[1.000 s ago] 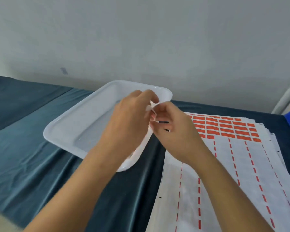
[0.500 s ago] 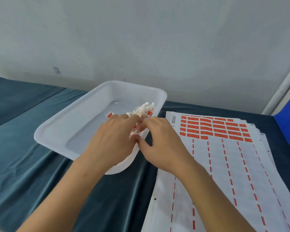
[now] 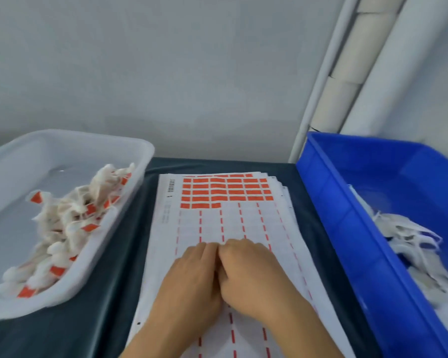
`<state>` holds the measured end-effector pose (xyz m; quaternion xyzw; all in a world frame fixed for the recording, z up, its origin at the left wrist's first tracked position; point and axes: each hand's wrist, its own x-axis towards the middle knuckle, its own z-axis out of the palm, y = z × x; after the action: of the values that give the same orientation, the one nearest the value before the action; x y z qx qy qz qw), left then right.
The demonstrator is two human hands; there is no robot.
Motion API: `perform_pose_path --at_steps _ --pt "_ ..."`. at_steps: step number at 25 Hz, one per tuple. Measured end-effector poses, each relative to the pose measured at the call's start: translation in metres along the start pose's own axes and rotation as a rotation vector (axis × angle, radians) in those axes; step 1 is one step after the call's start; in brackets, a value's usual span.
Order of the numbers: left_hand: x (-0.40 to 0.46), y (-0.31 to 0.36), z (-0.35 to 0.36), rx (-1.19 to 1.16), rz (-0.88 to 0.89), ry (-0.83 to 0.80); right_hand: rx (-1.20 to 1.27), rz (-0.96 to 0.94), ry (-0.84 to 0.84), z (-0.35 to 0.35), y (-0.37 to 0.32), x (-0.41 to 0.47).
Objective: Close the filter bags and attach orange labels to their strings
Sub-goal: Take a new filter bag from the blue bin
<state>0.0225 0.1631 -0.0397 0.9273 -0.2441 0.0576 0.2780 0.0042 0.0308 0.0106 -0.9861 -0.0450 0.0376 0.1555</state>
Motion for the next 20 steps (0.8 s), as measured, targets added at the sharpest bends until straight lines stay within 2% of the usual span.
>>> perform_pose_path --at_steps 2,7,11,13,16,18,20 --pt "0.001 -0.002 0.015 0.095 0.025 -0.032 0.047 0.019 -0.047 0.005 0.009 -0.004" --pt "0.003 -0.007 0.018 0.108 0.004 -0.012 0.046 -0.016 -0.115 0.005 0.017 0.0" --pt "0.015 -0.001 0.015 0.162 0.006 -0.036 0.058 0.038 -0.23 -0.031 0.024 0.014" --pt "0.022 0.006 0.016 0.144 -0.015 -0.019 0.073 0.075 -0.142 -0.066 0.038 0.023" --pt "0.031 0.021 0.025 0.079 0.004 -0.047 0.039 0.168 0.168 -0.123 0.082 0.035" --pt "0.034 0.031 0.034 0.011 0.028 -0.096 -0.004 0.311 0.354 -0.149 0.123 0.04" --pt "0.037 0.041 0.044 -0.012 0.059 -0.129 -0.049 0.474 0.446 -0.155 0.165 0.043"
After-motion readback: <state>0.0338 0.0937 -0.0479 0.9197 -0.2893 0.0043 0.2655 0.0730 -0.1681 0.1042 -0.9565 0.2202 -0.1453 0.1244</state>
